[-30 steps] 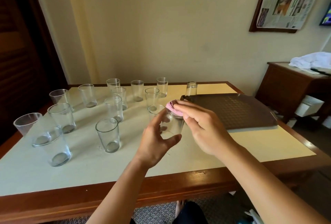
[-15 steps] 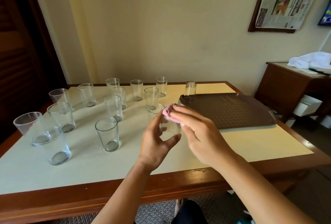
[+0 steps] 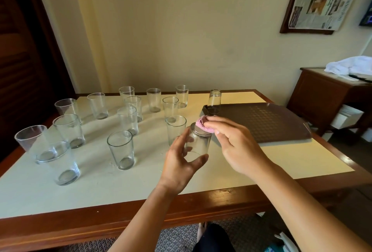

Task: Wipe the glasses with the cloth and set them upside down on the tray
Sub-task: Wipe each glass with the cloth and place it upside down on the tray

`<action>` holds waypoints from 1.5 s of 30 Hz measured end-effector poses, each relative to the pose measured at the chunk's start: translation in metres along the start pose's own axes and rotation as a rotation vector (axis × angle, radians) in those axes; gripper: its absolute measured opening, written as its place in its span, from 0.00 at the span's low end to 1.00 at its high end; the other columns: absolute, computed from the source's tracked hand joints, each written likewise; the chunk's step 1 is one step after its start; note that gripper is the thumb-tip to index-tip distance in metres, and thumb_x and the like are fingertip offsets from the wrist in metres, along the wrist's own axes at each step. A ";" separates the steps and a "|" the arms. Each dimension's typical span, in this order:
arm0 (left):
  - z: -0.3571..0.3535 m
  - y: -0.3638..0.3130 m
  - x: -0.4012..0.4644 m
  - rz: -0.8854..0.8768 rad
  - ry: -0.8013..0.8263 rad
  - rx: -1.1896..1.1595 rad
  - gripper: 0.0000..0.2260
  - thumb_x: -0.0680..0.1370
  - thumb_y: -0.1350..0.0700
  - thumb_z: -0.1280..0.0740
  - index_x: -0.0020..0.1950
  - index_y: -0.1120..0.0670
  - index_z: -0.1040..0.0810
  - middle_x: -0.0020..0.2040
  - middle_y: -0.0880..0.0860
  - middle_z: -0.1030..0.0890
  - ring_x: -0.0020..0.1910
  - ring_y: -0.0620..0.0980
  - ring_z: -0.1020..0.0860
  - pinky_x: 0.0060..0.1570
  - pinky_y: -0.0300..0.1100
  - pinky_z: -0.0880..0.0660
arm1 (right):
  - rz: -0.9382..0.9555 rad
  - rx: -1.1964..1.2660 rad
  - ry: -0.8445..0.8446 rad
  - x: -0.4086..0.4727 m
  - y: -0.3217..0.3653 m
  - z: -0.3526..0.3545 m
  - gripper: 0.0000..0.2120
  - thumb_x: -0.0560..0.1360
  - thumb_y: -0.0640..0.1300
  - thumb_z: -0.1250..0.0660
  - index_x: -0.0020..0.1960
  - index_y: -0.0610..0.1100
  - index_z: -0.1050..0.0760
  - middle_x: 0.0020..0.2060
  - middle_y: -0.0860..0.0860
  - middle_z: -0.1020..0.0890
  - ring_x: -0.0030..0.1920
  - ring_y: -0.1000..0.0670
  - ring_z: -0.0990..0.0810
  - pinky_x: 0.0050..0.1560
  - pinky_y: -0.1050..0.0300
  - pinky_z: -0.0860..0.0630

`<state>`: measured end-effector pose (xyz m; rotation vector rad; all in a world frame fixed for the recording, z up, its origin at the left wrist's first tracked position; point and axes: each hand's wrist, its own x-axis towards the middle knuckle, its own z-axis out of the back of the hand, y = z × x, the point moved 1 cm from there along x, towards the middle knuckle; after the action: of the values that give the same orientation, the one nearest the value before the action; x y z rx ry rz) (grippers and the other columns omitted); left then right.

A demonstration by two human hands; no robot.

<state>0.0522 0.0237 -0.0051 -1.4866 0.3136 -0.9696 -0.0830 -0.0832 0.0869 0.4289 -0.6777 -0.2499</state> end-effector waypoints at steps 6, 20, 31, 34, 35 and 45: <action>-0.001 -0.001 0.007 -0.030 0.011 0.019 0.39 0.73 0.57 0.19 0.81 0.48 0.32 0.60 0.44 0.23 0.55 0.45 0.24 0.60 0.41 0.24 | 0.062 0.010 0.035 -0.002 0.007 -0.003 0.20 0.82 0.31 0.40 0.71 0.43 0.23 0.69 0.53 0.22 0.70 0.57 0.27 0.72 0.69 0.35; -0.037 -0.001 0.033 0.075 0.047 -0.055 0.37 0.74 0.58 0.20 0.78 0.45 0.33 0.60 0.45 0.24 0.59 0.52 0.21 0.54 0.41 0.20 | -0.094 0.121 -0.080 -0.009 -0.052 0.025 0.19 0.83 0.31 0.40 0.71 0.44 0.23 0.67 0.55 0.22 0.68 0.59 0.25 0.68 0.71 0.31; -0.126 -0.002 0.116 0.191 0.116 -0.046 0.30 0.73 0.62 0.20 0.68 0.45 0.30 0.58 0.45 0.23 0.57 0.50 0.20 0.50 0.54 0.14 | -0.364 -0.158 -0.084 -0.030 -0.207 0.025 0.22 0.82 0.31 0.40 0.72 0.46 0.24 0.69 0.54 0.22 0.70 0.55 0.25 0.72 0.65 0.31; -0.138 0.008 0.145 0.210 0.116 0.054 0.30 0.73 0.60 0.19 0.68 0.47 0.31 0.57 0.47 0.22 0.52 0.47 0.19 0.39 0.37 0.17 | -0.336 -0.298 -0.033 -0.023 -0.234 0.023 0.23 0.82 0.33 0.37 0.75 0.49 0.27 0.73 0.54 0.25 0.74 0.53 0.29 0.70 0.68 0.37; -0.141 0.011 0.154 0.223 0.117 0.084 0.31 0.73 0.60 0.19 0.69 0.48 0.32 0.58 0.48 0.22 0.51 0.47 0.20 0.37 0.34 0.19 | -0.327 -0.340 -0.016 -0.020 -0.242 0.023 0.24 0.82 0.34 0.36 0.75 0.49 0.27 0.73 0.54 0.26 0.75 0.52 0.30 0.69 0.67 0.38; -0.170 0.051 0.216 0.283 0.092 0.311 0.38 0.74 0.58 0.20 0.78 0.51 0.37 0.69 0.54 0.22 0.66 0.54 0.21 0.63 0.48 0.22 | -0.244 -0.413 -0.050 -0.022 -0.294 -0.002 0.23 0.77 0.33 0.29 0.71 0.43 0.23 0.68 0.47 0.20 0.67 0.44 0.21 0.64 0.60 0.29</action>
<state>0.0790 -0.2542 0.0074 -1.0836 0.4082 -0.8174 -0.1233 -0.3345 -0.0620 0.1078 -0.6035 -0.6203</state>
